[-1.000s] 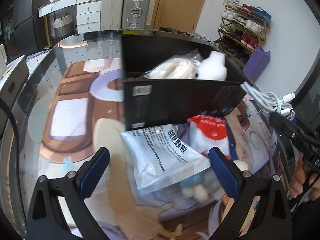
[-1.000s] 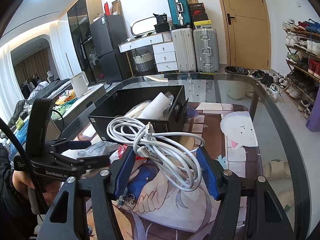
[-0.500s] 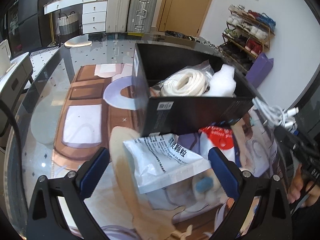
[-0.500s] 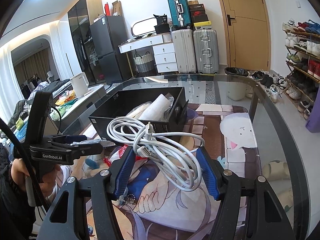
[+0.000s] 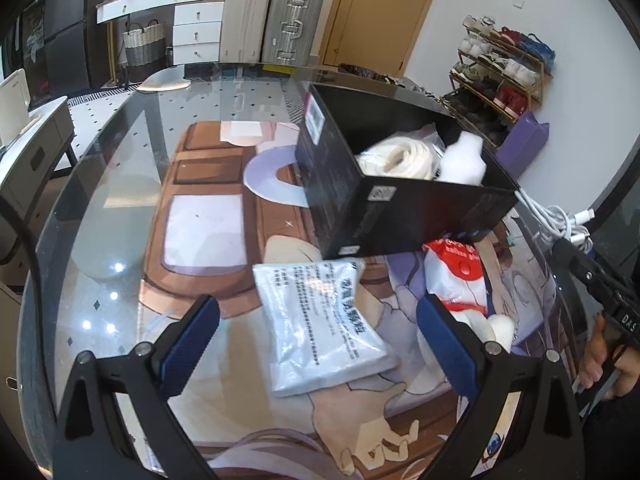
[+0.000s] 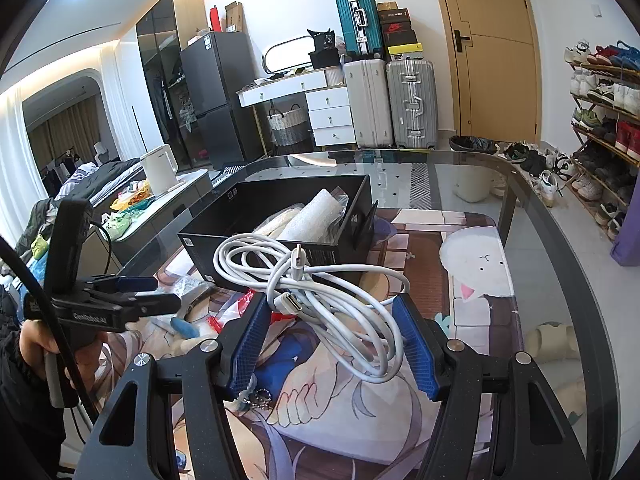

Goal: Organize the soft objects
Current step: 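Grasp the white medicine sachet with the left gripper while the right holds the cable, then carry the sachet and cable over the black box with both grippers, then open both grippers to drop the sachet and cable into the box, then move both grippers toward the white plush toy and red balloon glue bag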

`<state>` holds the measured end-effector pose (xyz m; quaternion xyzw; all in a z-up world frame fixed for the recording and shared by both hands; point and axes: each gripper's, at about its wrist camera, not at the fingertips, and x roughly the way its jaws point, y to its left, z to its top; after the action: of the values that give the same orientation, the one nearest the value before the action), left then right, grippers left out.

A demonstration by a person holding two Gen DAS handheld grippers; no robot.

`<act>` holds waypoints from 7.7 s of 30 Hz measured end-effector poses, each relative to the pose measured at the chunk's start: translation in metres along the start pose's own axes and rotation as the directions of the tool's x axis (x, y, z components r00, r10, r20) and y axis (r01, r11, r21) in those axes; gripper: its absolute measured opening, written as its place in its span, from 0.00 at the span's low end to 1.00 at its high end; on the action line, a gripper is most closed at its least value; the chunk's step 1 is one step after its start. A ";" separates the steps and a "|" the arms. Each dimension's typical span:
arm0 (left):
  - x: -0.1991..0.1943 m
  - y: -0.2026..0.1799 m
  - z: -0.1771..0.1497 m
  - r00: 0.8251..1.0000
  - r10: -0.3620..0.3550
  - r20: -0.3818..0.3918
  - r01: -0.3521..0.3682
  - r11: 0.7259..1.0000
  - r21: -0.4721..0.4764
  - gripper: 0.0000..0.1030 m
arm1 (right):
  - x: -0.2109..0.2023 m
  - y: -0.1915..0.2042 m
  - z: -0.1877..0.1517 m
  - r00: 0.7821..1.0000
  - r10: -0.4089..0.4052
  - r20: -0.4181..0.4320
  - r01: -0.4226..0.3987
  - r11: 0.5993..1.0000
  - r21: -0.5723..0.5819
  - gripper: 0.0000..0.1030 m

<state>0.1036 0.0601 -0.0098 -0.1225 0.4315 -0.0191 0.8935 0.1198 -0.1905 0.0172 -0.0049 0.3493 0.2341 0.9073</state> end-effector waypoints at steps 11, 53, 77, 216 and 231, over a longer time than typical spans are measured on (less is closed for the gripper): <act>0.018 -0.008 -0.001 0.993 0.116 -0.028 -0.114 0.991 0.071 0.81 | -0.002 0.001 0.001 1.000 0.002 0.003 -0.002 1.000 -0.004 0.62; -0.054 -0.038 0.038 0.972 0.008 0.237 -0.042 0.990 0.136 0.36 | -0.010 0.011 0.032 0.992 -0.111 0.054 0.114 0.993 -0.044 0.62; -0.015 -0.058 0.071 0.976 -0.006 0.217 -0.031 0.986 0.166 0.36 | 0.036 0.013 0.077 0.992 -0.121 0.029 0.124 0.985 -0.123 0.62; -0.004 -0.065 -0.034 0.996 -0.085 -0.021 0.087 0.969 0.229 0.94 | 0.022 0.016 0.006 0.996 -0.034 -0.084 0.029 0.998 -0.060 0.99; -0.001 -0.065 -0.036 0.984 -0.168 -0.059 0.176 0.963 0.204 0.47 | 0.026 0.014 0.003 0.995 -0.034 -0.093 0.029 0.998 -0.057 0.99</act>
<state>0.0801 -0.0099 -0.0156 -0.0649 0.4333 -0.1441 0.8873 0.1327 -0.1671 0.0054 -0.0468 0.3849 0.2290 0.8929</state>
